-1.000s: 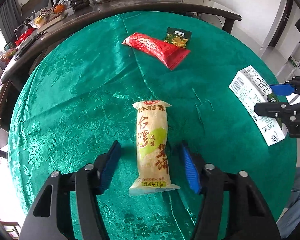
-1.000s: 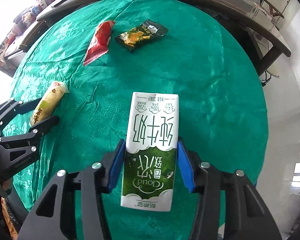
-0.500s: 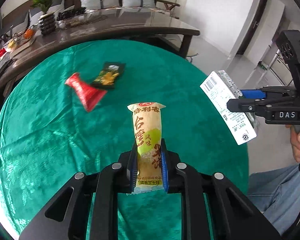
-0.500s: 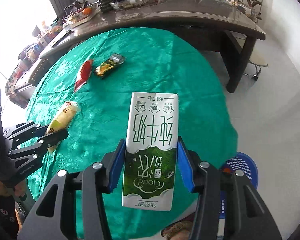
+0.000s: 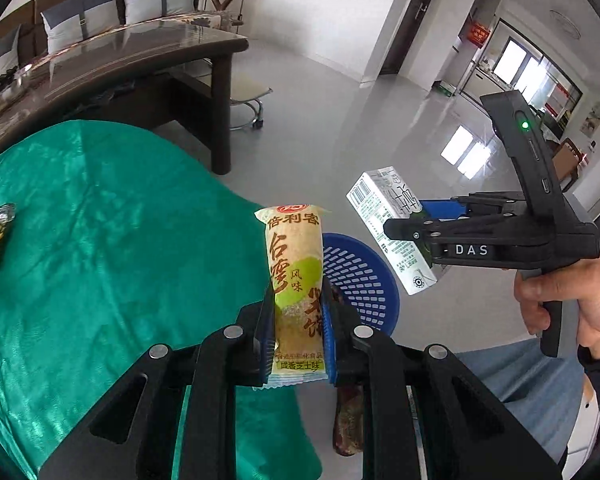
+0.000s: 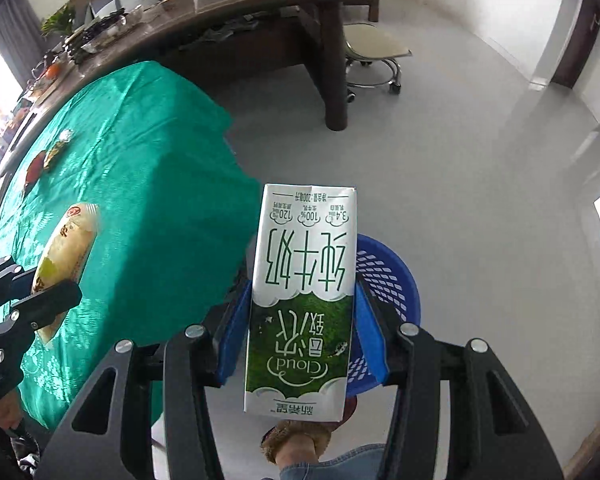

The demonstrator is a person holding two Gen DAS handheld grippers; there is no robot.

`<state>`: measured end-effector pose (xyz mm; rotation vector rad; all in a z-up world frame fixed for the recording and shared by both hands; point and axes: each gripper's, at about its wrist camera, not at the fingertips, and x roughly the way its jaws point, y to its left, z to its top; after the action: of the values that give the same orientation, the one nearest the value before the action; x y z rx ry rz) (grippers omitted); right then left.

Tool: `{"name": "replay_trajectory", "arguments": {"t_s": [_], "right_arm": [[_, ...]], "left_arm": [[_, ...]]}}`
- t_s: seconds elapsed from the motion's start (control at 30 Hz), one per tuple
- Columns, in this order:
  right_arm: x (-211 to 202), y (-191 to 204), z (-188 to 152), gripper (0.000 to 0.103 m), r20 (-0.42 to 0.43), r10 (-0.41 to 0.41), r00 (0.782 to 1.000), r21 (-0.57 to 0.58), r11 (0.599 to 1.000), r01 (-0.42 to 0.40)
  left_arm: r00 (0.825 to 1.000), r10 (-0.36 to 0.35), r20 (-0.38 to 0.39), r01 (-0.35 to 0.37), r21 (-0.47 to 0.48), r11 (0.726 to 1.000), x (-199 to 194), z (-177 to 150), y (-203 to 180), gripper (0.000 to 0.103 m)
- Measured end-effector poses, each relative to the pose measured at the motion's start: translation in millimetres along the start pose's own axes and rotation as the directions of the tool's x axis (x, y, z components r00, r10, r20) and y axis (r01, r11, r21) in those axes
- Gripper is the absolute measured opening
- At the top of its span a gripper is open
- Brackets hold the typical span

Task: Collect trash
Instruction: 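Carry pastry bag and milk carton over the blue wastebasket and open both tools, then return both tools over the table toward the remaining wrappers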

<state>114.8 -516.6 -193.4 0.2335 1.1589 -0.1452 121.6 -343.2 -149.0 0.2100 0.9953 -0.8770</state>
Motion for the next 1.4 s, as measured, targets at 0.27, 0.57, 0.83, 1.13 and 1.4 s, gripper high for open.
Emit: {"name": "replay_trajectory", "arguments": {"t_s": [0.27, 0.57, 0.83, 1.13, 1.4], "right_arm": [[31, -62, -15, 0.049, -0.017, 0.003, 1.000, 0.113, 0.994, -0.001], [50, -86, -15, 0.049, -0.037, 0.035, 0.999, 0.158, 0.987, -0.028], [65, -95, -14, 0.064, -0.057, 0.048, 0.997, 0.178, 0.983, -0.038], [26, -94, -7, 0.088, 0.123, 0.031, 0.992, 0.201, 0.978, -0.056], [-18, -33, -10, 0.098, 0.311, -0.044, 0.949, 0.016, 0.999, 0.041]], "left_arm": [[0.997, -0.024, -0.074, 0.025, 0.012, 1.000, 86, 6, -46, 0.019], [0.992, -0.039, -0.123, 0.042, 0.020, 0.999, 149, 7, -51, 0.020], [0.991, -0.037, -0.126, 0.042, 0.041, 0.998, 177, 7, -50, 0.054], [0.993, 0.035, 0.109, -0.041, 0.048, 0.998, 109, 18, -48, 0.098], [0.973, 0.028, 0.227, -0.025, -0.016, 1.000, 23, -8, -11, 0.098]]}}
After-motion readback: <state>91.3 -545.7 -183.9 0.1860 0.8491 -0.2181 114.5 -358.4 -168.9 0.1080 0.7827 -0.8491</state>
